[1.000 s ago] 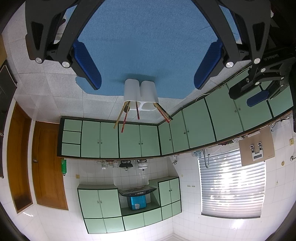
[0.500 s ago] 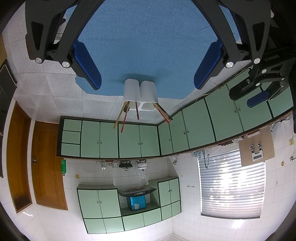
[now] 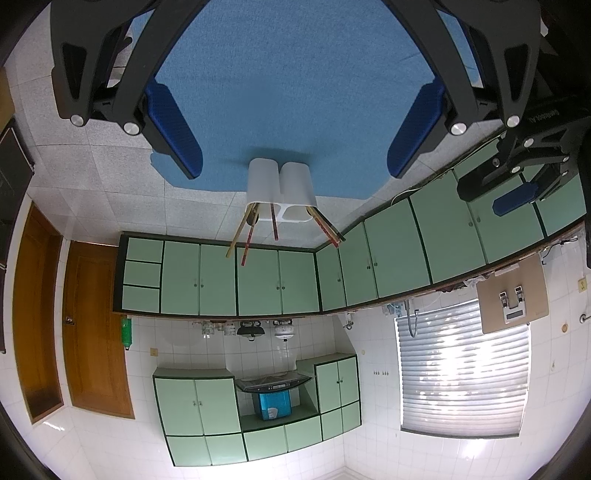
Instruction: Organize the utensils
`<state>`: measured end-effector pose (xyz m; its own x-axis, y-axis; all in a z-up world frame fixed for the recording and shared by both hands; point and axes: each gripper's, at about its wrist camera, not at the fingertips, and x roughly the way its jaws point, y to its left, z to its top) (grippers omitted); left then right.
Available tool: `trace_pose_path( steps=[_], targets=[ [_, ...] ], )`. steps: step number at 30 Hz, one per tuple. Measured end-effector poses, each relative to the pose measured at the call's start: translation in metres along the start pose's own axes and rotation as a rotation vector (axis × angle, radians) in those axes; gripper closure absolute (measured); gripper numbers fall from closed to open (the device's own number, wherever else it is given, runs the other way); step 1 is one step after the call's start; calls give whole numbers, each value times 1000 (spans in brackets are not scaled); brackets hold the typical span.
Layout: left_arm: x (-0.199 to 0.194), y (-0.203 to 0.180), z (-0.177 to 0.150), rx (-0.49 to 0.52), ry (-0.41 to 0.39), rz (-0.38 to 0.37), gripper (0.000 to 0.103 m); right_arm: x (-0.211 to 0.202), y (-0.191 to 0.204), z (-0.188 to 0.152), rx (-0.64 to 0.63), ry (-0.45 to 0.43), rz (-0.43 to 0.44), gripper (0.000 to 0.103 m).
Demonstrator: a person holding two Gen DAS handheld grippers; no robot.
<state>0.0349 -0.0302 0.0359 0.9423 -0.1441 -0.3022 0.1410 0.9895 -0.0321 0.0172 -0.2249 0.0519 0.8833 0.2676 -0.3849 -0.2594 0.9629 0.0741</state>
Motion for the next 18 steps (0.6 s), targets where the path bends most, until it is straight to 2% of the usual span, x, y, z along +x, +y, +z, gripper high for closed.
trace_pose_path(
  steps=[18],
  targets=[
    [3,-1,1,-1,8,4,6,5,-7,-1,9,11,-4,6]
  ],
)
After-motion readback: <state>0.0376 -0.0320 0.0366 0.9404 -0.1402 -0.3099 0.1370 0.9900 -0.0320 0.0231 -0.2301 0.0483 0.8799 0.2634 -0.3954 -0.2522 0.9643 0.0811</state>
